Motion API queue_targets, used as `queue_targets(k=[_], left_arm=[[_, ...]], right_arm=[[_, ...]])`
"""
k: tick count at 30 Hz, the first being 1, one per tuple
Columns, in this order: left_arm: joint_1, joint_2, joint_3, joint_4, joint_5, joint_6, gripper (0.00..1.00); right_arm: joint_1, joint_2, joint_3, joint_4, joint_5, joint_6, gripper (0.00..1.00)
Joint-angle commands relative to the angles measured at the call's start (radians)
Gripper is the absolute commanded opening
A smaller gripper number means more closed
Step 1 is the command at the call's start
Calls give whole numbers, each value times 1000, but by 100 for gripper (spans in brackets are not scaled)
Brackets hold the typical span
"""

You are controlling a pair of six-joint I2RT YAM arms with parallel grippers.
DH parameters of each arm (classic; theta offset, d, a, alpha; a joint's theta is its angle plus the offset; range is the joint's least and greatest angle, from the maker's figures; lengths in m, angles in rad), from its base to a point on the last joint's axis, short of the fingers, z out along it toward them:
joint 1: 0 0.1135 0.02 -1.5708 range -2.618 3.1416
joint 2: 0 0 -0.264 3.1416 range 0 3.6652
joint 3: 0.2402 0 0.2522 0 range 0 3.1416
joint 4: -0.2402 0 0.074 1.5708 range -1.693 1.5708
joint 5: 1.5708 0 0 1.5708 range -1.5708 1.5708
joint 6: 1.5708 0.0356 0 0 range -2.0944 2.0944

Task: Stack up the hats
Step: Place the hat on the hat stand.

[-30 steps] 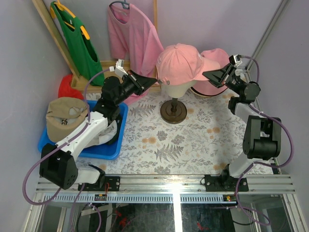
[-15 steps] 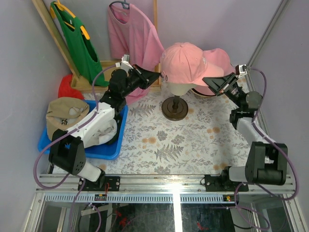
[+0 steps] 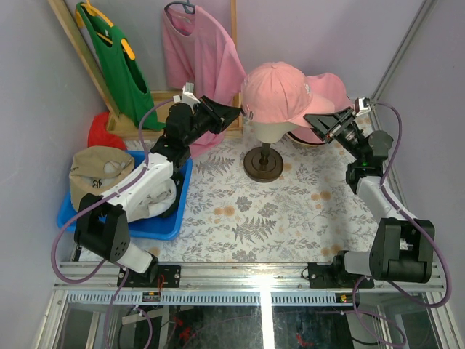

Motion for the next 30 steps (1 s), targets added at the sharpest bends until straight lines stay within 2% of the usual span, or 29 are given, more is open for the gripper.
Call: queue_targets(k=[1, 10, 11, 12, 13, 21, 30], left_arm=[[-3, 3, 28, -36, -26, -2, 19], [14, -20, 18, -48, -41, -3, 34], [15, -22, 17, -50, -43, -4, 36], [19, -24, 17, -50, -44, -5, 37], [20, -25, 17, -50, -44, -5, 38], [32, -40, 12, -52, -47, -11, 42], [48, -82, -2, -53, -65, -34, 54]], right_arm=[[-10, 43, 9, -163, 3, -78, 33], [-30, -3, 25, -202, 18, -95, 47], [-31, -9, 27, -212, 15, -101, 56], [-35, -16, 34, -232, 13, -110, 82], [-37, -27, 39, -253, 13, -124, 98], [-49, -99, 47, -407, 24, -211, 99], [-66, -193, 24, -497, 49, -252, 100]])
